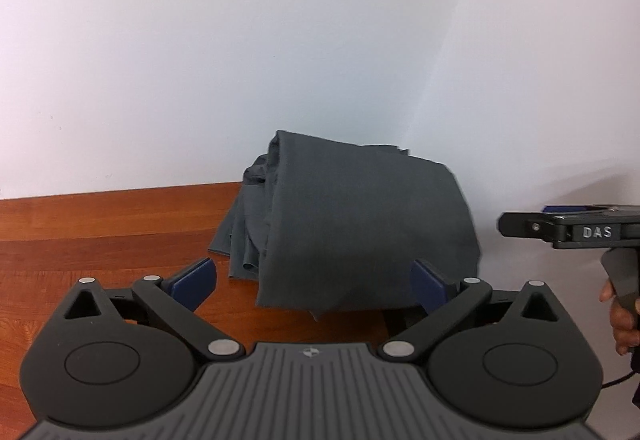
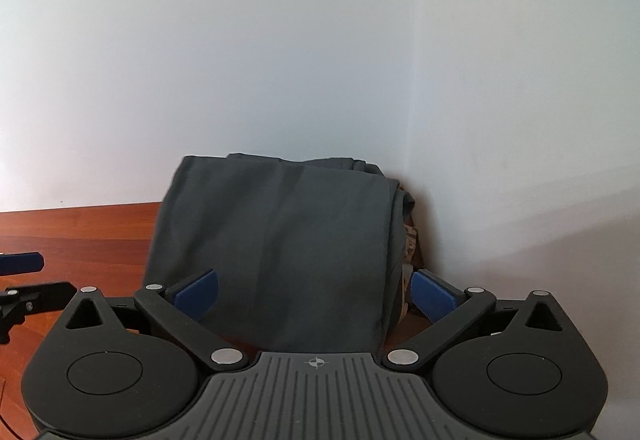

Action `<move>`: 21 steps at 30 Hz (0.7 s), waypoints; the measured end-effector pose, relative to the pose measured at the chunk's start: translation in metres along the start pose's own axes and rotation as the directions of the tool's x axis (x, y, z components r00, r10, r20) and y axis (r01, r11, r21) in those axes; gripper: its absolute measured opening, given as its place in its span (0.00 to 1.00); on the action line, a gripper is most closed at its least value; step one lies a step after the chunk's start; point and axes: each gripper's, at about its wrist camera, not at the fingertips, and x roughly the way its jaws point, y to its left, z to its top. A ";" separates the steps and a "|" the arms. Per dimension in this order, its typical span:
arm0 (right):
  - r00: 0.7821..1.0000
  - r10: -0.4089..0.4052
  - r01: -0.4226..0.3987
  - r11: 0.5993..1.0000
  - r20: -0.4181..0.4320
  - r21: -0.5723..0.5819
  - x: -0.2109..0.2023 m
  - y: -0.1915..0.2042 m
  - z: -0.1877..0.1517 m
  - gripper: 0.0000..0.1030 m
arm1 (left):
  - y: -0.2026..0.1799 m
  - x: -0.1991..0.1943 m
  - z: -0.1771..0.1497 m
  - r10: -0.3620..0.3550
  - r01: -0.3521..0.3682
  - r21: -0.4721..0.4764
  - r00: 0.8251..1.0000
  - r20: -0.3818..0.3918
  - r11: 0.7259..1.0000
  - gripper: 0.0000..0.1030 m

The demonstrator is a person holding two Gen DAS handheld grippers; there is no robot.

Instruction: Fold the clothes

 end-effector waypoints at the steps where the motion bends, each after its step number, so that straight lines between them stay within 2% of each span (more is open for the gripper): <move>1: 1.000 -0.004 0.004 1.000 0.005 -0.002 -0.006 0.004 -0.002 1.00 | -0.001 -0.006 -0.001 -0.002 0.002 0.008 1.000 0.007 1.000 0.99; 8: 0.999 -0.030 0.029 0.999 0.030 0.035 -0.041 0.028 -0.016 1.00 | 0.003 -0.044 -0.021 0.011 -0.013 0.041 0.999 0.047 0.999 0.99; 21: 0.993 -0.094 0.088 0.992 0.064 0.085 -0.107 0.083 -0.068 1.00 | 0.027 -0.101 -0.066 0.017 -0.020 0.067 0.999 0.048 0.998 1.00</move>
